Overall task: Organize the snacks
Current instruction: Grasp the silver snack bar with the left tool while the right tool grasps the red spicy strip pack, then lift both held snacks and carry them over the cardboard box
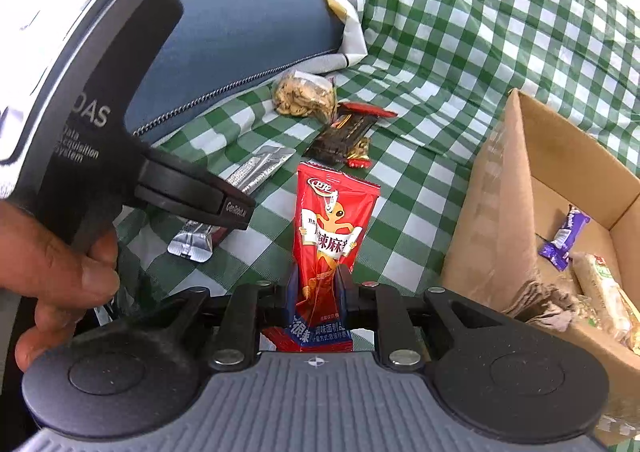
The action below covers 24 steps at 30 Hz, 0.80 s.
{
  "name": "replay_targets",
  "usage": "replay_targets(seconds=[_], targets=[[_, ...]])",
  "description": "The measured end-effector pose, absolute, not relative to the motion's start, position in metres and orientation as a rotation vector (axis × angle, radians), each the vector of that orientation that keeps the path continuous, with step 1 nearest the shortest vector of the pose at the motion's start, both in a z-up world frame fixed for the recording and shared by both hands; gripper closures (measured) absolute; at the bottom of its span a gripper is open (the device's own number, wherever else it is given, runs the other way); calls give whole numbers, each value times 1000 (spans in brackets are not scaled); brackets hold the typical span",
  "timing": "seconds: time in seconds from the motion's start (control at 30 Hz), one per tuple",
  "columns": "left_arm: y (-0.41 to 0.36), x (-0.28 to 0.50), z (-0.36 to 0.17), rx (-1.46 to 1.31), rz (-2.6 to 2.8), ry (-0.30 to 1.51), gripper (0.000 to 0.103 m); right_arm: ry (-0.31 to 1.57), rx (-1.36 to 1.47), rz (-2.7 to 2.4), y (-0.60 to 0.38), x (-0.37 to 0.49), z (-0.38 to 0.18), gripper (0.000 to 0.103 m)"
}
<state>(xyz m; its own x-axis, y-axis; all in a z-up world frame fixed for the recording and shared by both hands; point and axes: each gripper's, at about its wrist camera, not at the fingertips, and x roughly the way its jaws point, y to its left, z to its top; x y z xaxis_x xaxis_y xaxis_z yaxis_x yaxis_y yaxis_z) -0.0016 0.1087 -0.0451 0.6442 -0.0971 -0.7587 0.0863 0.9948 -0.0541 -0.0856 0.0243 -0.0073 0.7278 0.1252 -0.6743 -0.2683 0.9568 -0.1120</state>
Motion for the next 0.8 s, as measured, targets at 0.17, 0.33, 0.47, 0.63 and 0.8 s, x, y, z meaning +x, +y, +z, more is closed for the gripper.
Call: replay_targets(seconds=[0.17, 0.33, 0.47, 0.63, 0.8], targets=[[110, -8, -33, -50, -112, 803, 81, 680, -198, 213, 22, -89, 2, 82], [113, -14, -22, -79, -103, 742, 81, 611, -179, 216, 20, -95, 15, 82], [117, -18, -12, -101, -88, 698, 81, 545, -166, 215, 18, -101, 26, 82], [117, -25, 5, -89, -71, 643, 81, 471, -140, 203, 8, -105, 40, 82], [110, -33, 27, -60, -59, 603, 81, 408, -112, 189, -5, -107, 52, 82]])
